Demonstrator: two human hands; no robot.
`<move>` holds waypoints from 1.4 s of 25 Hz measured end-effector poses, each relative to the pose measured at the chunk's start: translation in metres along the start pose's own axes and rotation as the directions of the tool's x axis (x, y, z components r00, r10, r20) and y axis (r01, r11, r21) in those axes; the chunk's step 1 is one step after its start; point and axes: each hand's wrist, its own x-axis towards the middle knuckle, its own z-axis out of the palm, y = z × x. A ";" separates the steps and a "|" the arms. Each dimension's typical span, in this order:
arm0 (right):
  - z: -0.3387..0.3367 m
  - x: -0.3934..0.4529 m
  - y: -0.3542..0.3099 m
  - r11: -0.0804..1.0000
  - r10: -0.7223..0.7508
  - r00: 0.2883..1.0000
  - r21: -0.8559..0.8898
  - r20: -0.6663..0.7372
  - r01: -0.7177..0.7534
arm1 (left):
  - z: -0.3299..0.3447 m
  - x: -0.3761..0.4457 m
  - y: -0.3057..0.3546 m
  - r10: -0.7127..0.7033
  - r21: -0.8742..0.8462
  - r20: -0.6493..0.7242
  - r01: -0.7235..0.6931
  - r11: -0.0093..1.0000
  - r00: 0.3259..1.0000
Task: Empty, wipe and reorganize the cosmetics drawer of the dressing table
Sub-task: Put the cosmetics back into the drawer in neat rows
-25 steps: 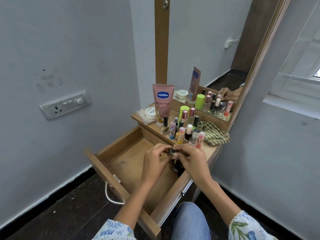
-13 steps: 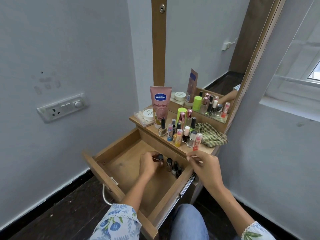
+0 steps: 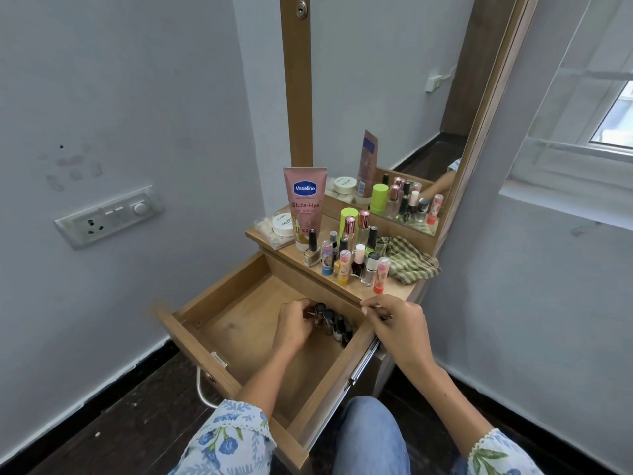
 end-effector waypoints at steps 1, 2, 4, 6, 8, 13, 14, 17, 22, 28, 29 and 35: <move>-0.001 0.000 -0.001 1.000 -0.004 1.000 -0.004 -0.005 0.004 | -0.001 0.000 0.000 0.004 0.011 0.002 -0.004 1.000 1.000; -0.003 0.000 -0.002 1.000 -0.011 1.000 -0.009 -0.018 0.011 | -0.002 0.000 0.001 0.004 0.015 0.004 -0.004 1.000 1.000; -0.008 0.002 -0.005 0.998 -0.055 0.996 -0.029 -0.068 0.053 | -0.005 -0.002 0.003 -0.008 0.001 -0.008 0.008 1.000 1.000; -0.015 0.005 -0.008 0.990 -0.126 0.981 -0.088 -0.148 0.114 | -0.011 -0.007 0.006 -0.013 0.006 -0.066 0.013 1.000 0.998; -0.020 0.013 -0.012 0.984 -0.147 0.960 -0.138 -0.237 0.116 | -0.017 -0.014 0.013 0.049 0.041 -0.173 -0.042 0.998 0.984; -0.015 0.038 -0.015 0.981 0.072 0.975 -0.159 -0.212 -0.107 | -0.020 -0.033 0.058 0.354 0.162 -0.372 -0.316 0.935 0.858; -0.011 0.042 -0.014 0.977 0.104 0.975 -0.161 -0.196 -0.137 | -0.016 -0.035 0.066 0.416 0.190 -0.366 -0.371 0.909 0.832; -0.007 0.051 -0.006 0.965 0.173 0.965 -0.161 -0.197 -0.206 | 0.000 -0.039 0.085 0.577 0.297 -0.334 -0.498 0.815 0.745; -0.018 0.058 0.010 0.965 0.162 0.957 -0.164 -0.240 -0.205 | 0.024 -0.033 0.104 0.690 0.494 -0.236 -0.528 0.691 0.684; -0.024 0.046 0.010 0.979 0.147 0.958 -0.101 -0.248 -0.176 | 0.029 -0.021 0.109 0.693 0.675 -0.105 -0.461 0.576 0.713; -0.025 0.041 0.009 0.980 0.125 0.953 -0.117 -0.275 -0.162 | 0.028 -0.020 0.110 0.690 0.709 -0.090 -0.440 0.551 0.718; -0.028 0.016 0.003 0.982 0.038 0.950 -0.166 -0.310 -0.093 | 0.025 -0.017 0.110 0.714 0.695 -0.136 -0.447 0.563 0.687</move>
